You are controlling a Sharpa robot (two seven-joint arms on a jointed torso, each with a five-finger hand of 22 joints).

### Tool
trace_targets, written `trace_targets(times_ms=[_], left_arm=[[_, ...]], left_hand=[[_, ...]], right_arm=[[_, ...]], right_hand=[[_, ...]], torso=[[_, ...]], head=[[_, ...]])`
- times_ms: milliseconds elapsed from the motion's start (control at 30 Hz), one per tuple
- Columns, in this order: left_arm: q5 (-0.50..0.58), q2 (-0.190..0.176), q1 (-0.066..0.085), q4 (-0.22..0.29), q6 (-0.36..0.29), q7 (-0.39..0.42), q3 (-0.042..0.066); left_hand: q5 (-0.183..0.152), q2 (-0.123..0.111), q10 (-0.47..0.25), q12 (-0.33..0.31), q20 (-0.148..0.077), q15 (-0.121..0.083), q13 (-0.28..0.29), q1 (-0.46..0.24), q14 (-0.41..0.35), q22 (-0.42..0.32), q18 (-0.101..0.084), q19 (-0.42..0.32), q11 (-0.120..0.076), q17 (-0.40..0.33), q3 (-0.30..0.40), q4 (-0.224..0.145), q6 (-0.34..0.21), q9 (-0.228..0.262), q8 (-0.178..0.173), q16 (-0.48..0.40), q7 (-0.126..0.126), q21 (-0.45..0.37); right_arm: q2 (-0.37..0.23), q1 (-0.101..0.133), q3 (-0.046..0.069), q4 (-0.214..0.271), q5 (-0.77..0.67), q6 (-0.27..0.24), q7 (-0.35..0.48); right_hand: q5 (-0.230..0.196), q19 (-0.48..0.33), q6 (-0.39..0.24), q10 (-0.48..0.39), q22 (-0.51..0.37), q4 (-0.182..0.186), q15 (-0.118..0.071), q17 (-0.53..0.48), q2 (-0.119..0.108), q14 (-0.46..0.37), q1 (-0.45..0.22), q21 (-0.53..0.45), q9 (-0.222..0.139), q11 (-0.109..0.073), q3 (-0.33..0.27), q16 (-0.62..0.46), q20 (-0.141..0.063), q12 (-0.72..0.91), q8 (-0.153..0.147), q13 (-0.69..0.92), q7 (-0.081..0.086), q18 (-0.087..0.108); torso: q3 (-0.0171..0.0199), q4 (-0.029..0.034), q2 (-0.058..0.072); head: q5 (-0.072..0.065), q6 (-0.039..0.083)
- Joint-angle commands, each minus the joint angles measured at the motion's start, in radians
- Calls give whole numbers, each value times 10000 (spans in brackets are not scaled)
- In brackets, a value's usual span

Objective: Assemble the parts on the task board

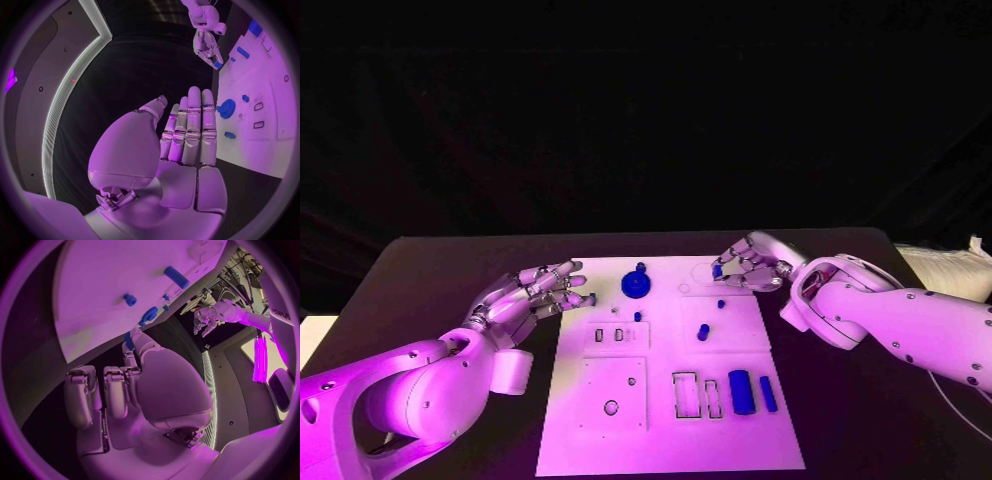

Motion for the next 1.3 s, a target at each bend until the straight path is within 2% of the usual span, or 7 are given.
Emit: trace_targets(times_ms=[33, 167, 300, 567, 667, 867, 1300], left_arm=[[3, 50, 4, -36, 207, 31, 5], [3, 83, 4, -96, 226, 31, 5], [3, 116, 5, -173, 233, 36, 5], [3, 208, 5, -297, 254, 40, 5], [3, 212, 6, -311, 252, 42, 5], [3, 211, 7, -303, 268, 35, 6], [3, 208, 8, -290, 294, 21, 6]], left_hand=[[-59, -24, -47, -49, -29, -3, -9, -52, -52, 9, 101, -45, -10, 9, 49, 11, -23, -10, -58, 50, 14, 69], [-59, -24, -47, -49, -29, -3, -9, -52, -52, 9, 101, -45, -10, 9, 49, 11, -23, -10, -58, 50, 14, 69], [-59, -24, -47, -49, -29, -3, -9, -52, -52, 9, 101, -45, -10, 9, 49, 11, -23, -10, -58, 50, 14, 69], [-59, -24, -47, -49, -29, -3, -9, -52, -52, 9, 101, -45, -10, 9, 49, 11, -23, -10, -58, 50, 14, 69], [-59, -24, -47, -49, -29, -3, -9, -52, -52, 9, 101, -45, -10, 9, 49, 11, -23, -10, -58, 50, 14, 69], [-59, -24, -47, -49, -29, -3, -9, -52, -52, 9, 101, -45, -10, 9, 49, 11, -23, -10, -58, 50, 14, 69], [-58, -34, -62, -64, -24, 4, -14, -51, -64, 9, 100, -52, -2, 14, 58, -1, -45, -10, -70, 48, 23, 68]], right_arm=[[227, 27, -16, 369, -814, 168, -891], [653, 18, -66, 713, -1522, 378, -1295], [1109, -36, -141, 899, -2172, 535, -1688], [1835, -352, -247, 1084, -3273, 784, -2152], [2043, -473, -282, 1077, -3661, 868, -2278], [2382, -610, -332, 927, -4166, 961, -2506], [2750, -650, -355, 612, -4315, 1068, -2726]], right_hand=[[66, 1064, 351, 817, 2627, -20, -56, 2634, 111, 1024, -3, 23, 163, -52, 50, 41, -70, -13, 5, 2301, -287, -142], [17, 1064, 336, 809, 2627, -17, -48, 2634, 106, 1024, -63, 23, 161, -40, 50, 41, -68, -36, -14, 2290, -275, -142], [4, 1064, 333, 807, 2627, -12, -45, 2629, 112, 1023, -88, 23, 161, -36, 53, 38, -67, -40, -19, 2289, -272, -142], [6, 1064, 333, 805, 2627, -13, -44, 2624, 112, 1022, -92, 23, 161, -36, 54, 36, -67, -46, -21, 2286, -272, -142], [8, 1064, 332, 805, 2627, -16, -44, 2619, 110, 1021, -91, 23, 161, -36, 55, 33, -66, -46, -22, 2286, -273, -142], [12, 1064, 330, 804, 2627, -21, -43, 2607, 104, 1019, -94, 23, 161, -36, 55, 28, -66, -47, -24, 2285, -273, -142], [37, 1064, 328, 803, 2627, -30, -41, 2594, 80, 1016, -129, 23, 161, -33, 52, 22, -64, -48, -32, 2286, -269, -142]], torso=[[-18, 8, -18], [-38, 27, -49], [-50, 39, -71], [-87, 71, -108], [-81, 33, -91], [-80, 50, -92], [-76, 54, -92]], head=[[59, -28], [99, -98], [199, -213], [337, -367], [390, -399], [399, -456], [435, -484]])
